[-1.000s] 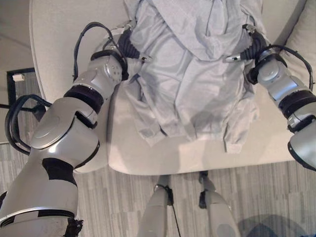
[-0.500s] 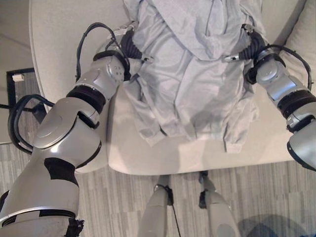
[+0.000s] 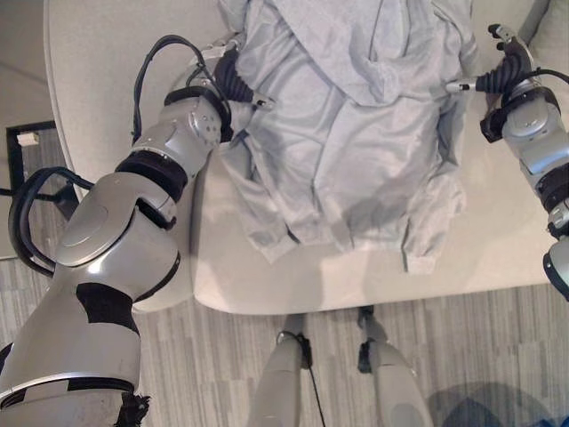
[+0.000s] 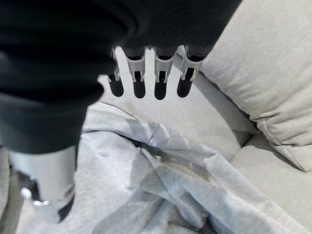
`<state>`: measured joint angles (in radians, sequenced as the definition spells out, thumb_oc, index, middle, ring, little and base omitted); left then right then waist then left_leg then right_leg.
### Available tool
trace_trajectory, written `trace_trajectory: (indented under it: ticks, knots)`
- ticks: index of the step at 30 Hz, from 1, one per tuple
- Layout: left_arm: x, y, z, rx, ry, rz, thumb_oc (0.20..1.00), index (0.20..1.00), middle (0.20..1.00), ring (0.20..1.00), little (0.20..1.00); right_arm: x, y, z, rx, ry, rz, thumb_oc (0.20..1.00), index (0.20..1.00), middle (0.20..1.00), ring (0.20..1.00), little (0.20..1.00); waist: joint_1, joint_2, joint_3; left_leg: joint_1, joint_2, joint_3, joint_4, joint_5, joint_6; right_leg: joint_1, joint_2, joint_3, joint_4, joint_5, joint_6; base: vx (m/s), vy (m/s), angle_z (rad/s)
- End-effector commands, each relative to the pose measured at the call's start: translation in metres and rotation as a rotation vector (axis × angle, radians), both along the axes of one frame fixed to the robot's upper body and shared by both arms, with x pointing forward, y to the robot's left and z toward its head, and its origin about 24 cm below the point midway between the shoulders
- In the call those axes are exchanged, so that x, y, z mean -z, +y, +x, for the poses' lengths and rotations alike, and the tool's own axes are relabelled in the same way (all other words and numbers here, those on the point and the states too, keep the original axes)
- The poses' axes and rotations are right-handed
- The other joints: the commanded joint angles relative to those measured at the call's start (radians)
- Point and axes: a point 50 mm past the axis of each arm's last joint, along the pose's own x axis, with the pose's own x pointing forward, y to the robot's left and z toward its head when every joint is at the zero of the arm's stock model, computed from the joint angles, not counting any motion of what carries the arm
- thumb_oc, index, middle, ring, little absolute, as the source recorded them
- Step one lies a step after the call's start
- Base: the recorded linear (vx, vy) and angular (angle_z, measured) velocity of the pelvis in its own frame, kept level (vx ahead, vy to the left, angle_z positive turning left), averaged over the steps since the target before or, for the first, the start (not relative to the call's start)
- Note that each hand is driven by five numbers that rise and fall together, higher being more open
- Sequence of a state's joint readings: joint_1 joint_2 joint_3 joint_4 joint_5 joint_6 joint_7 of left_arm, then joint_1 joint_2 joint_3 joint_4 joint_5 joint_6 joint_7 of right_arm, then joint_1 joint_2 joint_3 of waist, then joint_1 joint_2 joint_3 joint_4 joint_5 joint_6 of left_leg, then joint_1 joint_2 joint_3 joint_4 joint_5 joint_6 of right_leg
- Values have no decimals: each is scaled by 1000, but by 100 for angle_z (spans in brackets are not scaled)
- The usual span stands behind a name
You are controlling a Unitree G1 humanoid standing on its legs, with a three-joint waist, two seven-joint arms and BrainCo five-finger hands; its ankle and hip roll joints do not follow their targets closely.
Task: Hang the clothes on the sofa on the clothes rack.
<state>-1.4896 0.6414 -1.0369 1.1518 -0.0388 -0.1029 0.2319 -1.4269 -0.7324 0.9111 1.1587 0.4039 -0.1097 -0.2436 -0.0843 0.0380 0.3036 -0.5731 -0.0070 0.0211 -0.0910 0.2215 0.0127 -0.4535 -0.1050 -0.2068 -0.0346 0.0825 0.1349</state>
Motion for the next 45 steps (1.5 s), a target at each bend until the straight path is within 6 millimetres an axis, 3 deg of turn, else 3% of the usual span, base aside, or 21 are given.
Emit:
trace_trajectory:
  ticks: [1, 12, 25, 34, 45]
  knots:
    - [-64, 7, -12, -45, -171, -35, 1000, 1000, 1000, 1000, 1000, -49, -9, -11, 45, -159, 52, 1000, 1000, 1000, 1000, 1000, -8, 0, 38, 69, -15, 21, 4, -66, -100, -112, 3, 21, -53, 161, 100, 0, 0, 0]
    - [-65, -9, -9, -12, -164, -28, 1000, 1000, 1000, 1000, 1000, -55, 10, -4, 55, -110, -52, 1000, 1000, 1000, 1000, 1000, 13, 8, 44, 67, -17, 17, 4, -60, -101, -114, 2, 14, -53, 163, 96, 0, 0, 0]
    - [-71, -29, -8, 18, -174, -7, 1000, 1000, 1000, 1000, 1000, -67, 6, -7, 162, -96, -120, 1000, 1000, 1000, 1000, 1000, 29, 18, 52, 62, -20, 11, 4, -52, -106, -114, 5, 6, -53, 163, 92, 0, 0, 0]
    - [-77, -39, -9, 10, -208, 2, 1000, 1000, 1000, 1000, 1000, -76, 15, -7, 217, -102, -164, 1000, 1000, 1000, 1000, 1000, 32, 19, 55, 48, -22, 9, 4, -48, -106, -126, 7, 5, -53, 166, 94, 0, 0, 0]
    - [-84, -52, -11, 30, -240, -4, 1000, 1000, 1000, 1000, 1000, -77, 36, -3, 189, -94, -205, 1000, 1000, 1000, 1000, 1000, 44, 24, 58, 24, -23, 2, 4, -40, -106, -149, 11, 5, -53, 170, 87, 1, -1, 0]
